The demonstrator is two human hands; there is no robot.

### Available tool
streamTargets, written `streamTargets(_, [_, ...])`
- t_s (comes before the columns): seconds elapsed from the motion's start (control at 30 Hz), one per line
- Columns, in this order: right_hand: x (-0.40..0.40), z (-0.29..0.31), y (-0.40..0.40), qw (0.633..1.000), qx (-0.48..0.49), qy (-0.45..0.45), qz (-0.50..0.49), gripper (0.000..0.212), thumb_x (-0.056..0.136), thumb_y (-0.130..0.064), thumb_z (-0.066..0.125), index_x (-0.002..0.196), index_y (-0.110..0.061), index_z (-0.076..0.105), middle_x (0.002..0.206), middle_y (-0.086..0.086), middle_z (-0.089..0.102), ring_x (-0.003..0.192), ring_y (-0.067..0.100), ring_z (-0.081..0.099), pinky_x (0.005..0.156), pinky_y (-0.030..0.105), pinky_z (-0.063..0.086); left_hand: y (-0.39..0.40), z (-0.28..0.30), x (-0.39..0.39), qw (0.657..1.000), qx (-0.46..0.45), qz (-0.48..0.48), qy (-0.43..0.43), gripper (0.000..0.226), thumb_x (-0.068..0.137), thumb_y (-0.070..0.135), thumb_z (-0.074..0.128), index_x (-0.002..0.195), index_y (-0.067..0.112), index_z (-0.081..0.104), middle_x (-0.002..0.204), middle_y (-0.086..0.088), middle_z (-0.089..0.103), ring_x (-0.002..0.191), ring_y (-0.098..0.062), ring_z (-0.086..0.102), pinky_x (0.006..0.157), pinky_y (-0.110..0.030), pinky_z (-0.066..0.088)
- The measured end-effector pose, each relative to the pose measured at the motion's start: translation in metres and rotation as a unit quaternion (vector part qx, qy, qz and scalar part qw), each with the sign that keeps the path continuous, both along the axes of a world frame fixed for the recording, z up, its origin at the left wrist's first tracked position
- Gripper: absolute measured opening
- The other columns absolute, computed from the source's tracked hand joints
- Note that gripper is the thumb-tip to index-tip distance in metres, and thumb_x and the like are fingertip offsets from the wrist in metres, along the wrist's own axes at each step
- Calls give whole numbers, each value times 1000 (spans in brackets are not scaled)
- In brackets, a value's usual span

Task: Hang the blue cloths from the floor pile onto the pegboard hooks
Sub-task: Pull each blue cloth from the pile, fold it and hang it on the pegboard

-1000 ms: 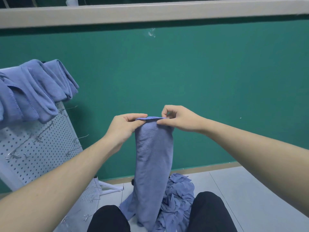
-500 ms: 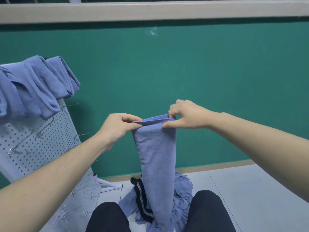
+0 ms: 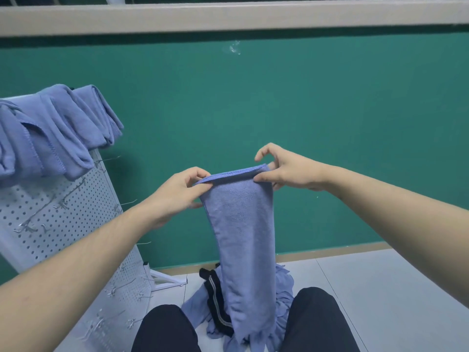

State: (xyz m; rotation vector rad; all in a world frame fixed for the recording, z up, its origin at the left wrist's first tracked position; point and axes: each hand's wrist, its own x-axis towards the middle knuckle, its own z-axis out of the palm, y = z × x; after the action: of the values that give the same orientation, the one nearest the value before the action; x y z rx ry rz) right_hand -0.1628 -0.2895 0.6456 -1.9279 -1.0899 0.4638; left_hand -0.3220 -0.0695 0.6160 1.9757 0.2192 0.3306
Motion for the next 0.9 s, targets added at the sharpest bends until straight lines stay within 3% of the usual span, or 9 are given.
streamTargets(0.03, [1,0,0,1000,3,23,-11,25,94,-20,71,110,-16,53,76,-4,69,71,12,64,71,28,59,-3,0,0,999,-41,-10,6,7,101,18,57,97,20,61,84,4,73,77,-12,68,81,-34,60])
streamTargets(0.1, [1,0,-1,999,3,47,-16,12,94,-24,70,90,-14,65,76,-2,67,73,14,63,81,34,62,-8,-3,1,996,-84,-6,2,9,103,18,53,95,21,55,73,5,68,63,-12,63,67,-29,58])
streamTargets(0.17, [-2,2,-2,996,21,80,-16,22,98,-26,65,77,-19,67,76,-4,67,73,15,64,83,34,61,-11,-9,7,990,-138,19,-29,6,101,18,56,96,20,59,73,8,68,64,-11,59,62,-25,52])
streamTargets(0.3, [-12,-1,8,986,81,137,-46,17,103,-31,51,98,-20,62,86,-7,70,79,17,66,84,38,59,-24,-20,14,938,-344,23,-47,24,97,27,61,112,12,70,104,-1,75,88,-14,70,76,-27,54])
streamTargets(0.37, [-16,-4,15,982,96,147,-64,20,104,-32,47,105,-20,62,91,-4,69,79,16,64,82,36,57,-34,-27,14,923,-383,-12,-26,34,94,36,60,115,12,71,112,-4,75,99,-15,72,85,-31,53])
streamTargets(0.5, [-17,-6,24,974,120,164,-98,20,105,-31,47,104,-20,63,97,1,70,81,17,64,74,33,56,-47,-52,13,924,-379,-50,-7,38,86,22,66,121,8,67,116,-8,74,102,-20,71,86,-32,55])
streamTargets(0.6, [-9,-14,25,956,148,199,-154,27,102,-36,53,110,-15,68,114,6,74,94,18,70,85,38,59,-48,-55,16,932,-362,0,-15,31,91,15,66,121,8,66,113,-6,75,100,-18,73,81,-29,58])
streamTargets(0.77, [-19,-54,17,922,76,369,-84,62,91,-70,51,118,-17,70,116,4,74,107,22,70,97,40,51,-48,-46,25,941,-336,19,-33,25,98,19,63,121,10,66,115,-7,75,106,-20,72,87,-35,55])
streamTargets(0.9, [-41,-104,7,921,39,387,-33,45,96,-51,55,129,-23,65,126,-7,70,126,19,59,111,43,39,-44,-49,30,945,-321,43,-34,27,99,20,62,124,11,65,115,-6,75,108,-22,71,95,-39,55])
